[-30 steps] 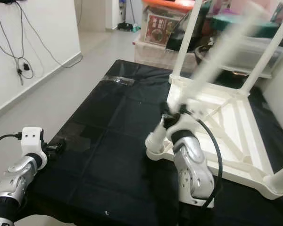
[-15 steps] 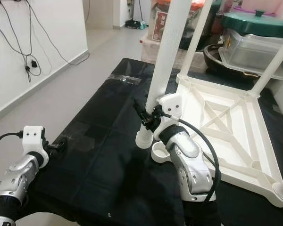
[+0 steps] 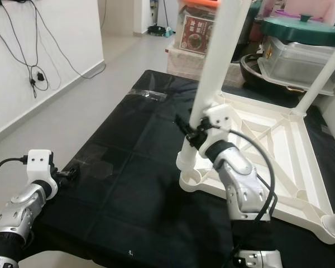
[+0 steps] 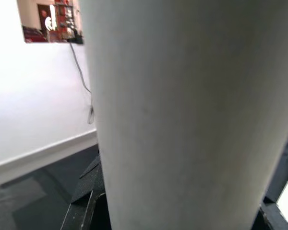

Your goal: Building children table

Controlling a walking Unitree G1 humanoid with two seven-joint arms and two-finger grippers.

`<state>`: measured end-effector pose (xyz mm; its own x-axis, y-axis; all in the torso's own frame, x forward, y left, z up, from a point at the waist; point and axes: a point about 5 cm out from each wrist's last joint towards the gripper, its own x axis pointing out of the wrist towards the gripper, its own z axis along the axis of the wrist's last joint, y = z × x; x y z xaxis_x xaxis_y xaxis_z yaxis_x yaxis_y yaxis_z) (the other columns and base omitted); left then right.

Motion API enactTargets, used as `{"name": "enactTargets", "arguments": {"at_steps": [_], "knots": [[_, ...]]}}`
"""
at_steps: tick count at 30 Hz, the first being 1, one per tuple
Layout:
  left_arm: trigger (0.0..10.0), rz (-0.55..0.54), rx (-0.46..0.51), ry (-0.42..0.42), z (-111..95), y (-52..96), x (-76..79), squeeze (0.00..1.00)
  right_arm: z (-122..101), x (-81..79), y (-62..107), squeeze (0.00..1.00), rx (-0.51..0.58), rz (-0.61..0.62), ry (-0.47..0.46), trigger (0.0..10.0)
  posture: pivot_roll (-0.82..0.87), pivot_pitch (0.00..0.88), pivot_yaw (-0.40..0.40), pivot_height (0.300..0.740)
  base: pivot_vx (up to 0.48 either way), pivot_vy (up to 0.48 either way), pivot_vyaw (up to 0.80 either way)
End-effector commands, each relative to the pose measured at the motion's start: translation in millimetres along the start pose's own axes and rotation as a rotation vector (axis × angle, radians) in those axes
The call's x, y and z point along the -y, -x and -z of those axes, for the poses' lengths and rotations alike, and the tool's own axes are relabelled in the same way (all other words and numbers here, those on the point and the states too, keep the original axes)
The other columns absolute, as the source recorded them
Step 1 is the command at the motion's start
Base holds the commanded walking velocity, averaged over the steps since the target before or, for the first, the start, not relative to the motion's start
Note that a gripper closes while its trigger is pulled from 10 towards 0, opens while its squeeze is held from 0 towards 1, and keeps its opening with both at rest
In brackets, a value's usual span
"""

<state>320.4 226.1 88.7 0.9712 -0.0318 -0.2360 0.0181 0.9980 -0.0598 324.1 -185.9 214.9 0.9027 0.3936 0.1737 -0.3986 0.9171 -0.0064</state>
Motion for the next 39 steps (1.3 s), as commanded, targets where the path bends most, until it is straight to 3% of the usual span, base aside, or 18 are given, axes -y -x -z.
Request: {"name": "enactTargets", "arguments": {"at_steps": [1, 9, 13, 17, 28, 34, 37, 39], "knots": [[10.0, 0.002, -0.065, 0.002, 15.9, 2.2, 1.1, 0.00, 3.5, 4.8, 1.8, 0.00, -0.012, 0.022, -0.042, 0.0, 0.11, 0.000, -0.108, 0.740, 0.000, 0.000, 0.00], [10.0, -0.005, -0.066, -0.002, 15.1, 2.9, -2.4, 0.00, 15.5, 1.0, 10.0, 0.00, -0.026, 0.070, -0.163, 0.0, 0.12, 0.000, -0.109, 0.740, 0.000, 0.000, 0.00], [10.0, -0.006, -0.066, -0.002, 14.9, 2.7, -3.0, 0.00, 29.6, -7.2, 22.8, 0.00, -0.039, 0.120, -0.244, 0.0, 0.11, 0.000, -0.096, 0.740, 0.000, 0.000, 0.00], [10.0, -0.004, -0.067, -0.003, 15.2, 2.6, -2.7, 0.00, 33.1, -7.0, 25.9, 0.00, -0.041, 0.136, -0.251, 0.0, 0.11, 0.000, -0.096, 0.740, 0.000, 0.000, 0.00], [10.0, 0.010, -0.062, -0.009, 12.8, -0.8, 1.2, 0.00, 45.3, 21.1, 34.0, 0.00, -0.067, 0.308, -0.233, 0.0, 0.11, 0.000, -0.090, 0.740, 0.000, 0.000, 0.00], [10.0, 0.008, -0.062, -0.010, 13.4, 0.2, 0.2, 0.00, 46.9, 20.9, 32.2, 0.00, -0.088, 0.288, -0.210, 0.0, 0.11, 0.000, -0.094, 0.740, 0.000, 0.000, 0.00], [10.0, 0.003, -0.060, -0.012, 12.1, 0.1, -2.7, 0.00, 45.6, 15.7, 27.5, 0.00, -0.115, 0.200, -0.098, 0.0, 0.12, 0.000, -0.096, 0.740, 0.000, 0.000, 0.00], [10.0, 0.003, -0.059, -0.012, 11.7, -0.4, -2.2, 0.00, 44.4, 12.2, 24.4, 0.00, -0.120, 0.163, -0.070, 0.0, 0.11, 0.000, -0.094, 0.740, 0.000, 0.000, 0.00]]}}
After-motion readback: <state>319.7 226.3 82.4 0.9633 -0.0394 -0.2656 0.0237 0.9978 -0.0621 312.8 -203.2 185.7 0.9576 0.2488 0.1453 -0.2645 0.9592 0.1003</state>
